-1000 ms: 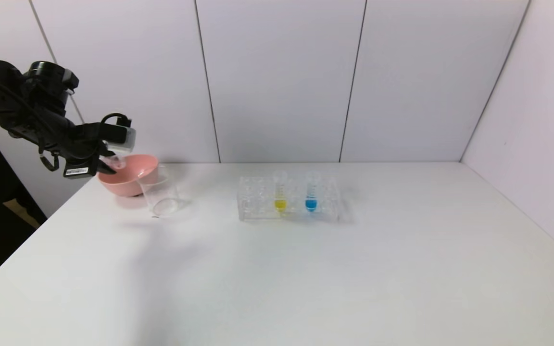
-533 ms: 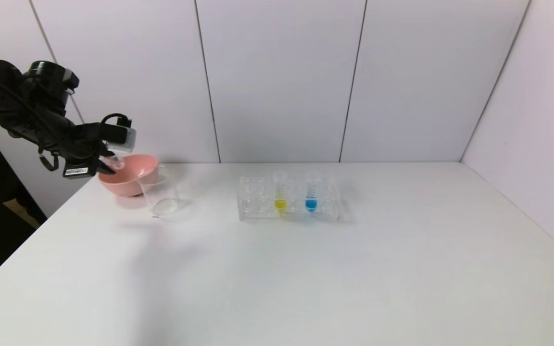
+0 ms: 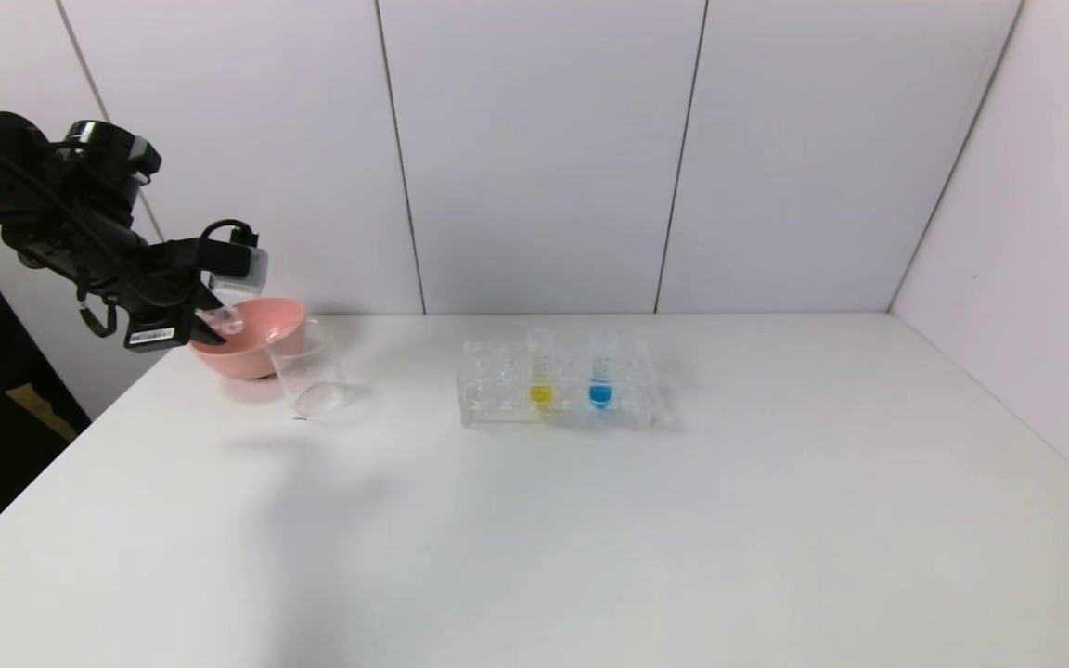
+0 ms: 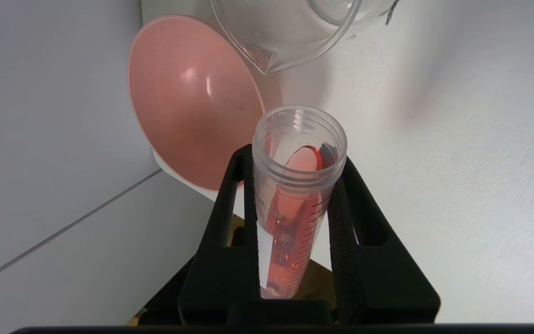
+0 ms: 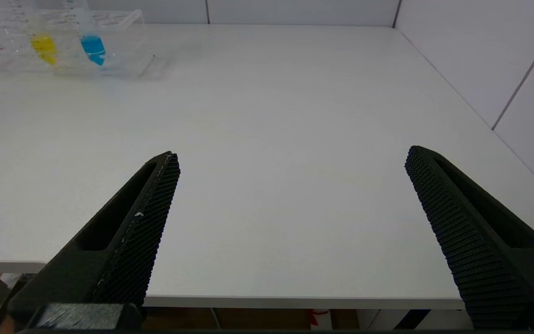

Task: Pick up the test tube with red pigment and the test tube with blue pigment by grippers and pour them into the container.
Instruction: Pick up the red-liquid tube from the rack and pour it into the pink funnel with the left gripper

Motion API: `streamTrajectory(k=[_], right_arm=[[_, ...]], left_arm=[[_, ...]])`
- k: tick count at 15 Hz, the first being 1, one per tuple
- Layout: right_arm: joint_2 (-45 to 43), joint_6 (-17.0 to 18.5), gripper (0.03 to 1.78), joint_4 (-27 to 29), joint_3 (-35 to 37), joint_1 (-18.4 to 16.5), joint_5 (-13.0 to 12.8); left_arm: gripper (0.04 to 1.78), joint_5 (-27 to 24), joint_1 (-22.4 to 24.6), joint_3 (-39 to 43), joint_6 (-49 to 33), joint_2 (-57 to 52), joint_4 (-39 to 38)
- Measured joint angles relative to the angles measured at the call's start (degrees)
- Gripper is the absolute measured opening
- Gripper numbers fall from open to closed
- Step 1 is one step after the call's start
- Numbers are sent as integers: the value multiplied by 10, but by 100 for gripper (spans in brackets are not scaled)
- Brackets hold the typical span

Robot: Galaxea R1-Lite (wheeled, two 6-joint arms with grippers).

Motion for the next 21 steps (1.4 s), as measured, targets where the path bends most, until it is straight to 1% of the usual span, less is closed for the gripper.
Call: streamTrajectory(k=[6,14,17,18,21], right_arm=[[0,0,178,0,0,0,0],[0,0,177,0,0,0,0],[0,0,177,0,0,0,0],[0,0,177,0,0,0,0],[0,0,177,0,0,0,0]], left_arm=[[44,2,-4,-2,0,-8,44],[44,5,-6,-5,1,-10,48],[44,28,-13,-5,-2,-10,48],[44,41,-17,-5,-8,-9,48],[44,56,-28,-5,-32,-8,54]])
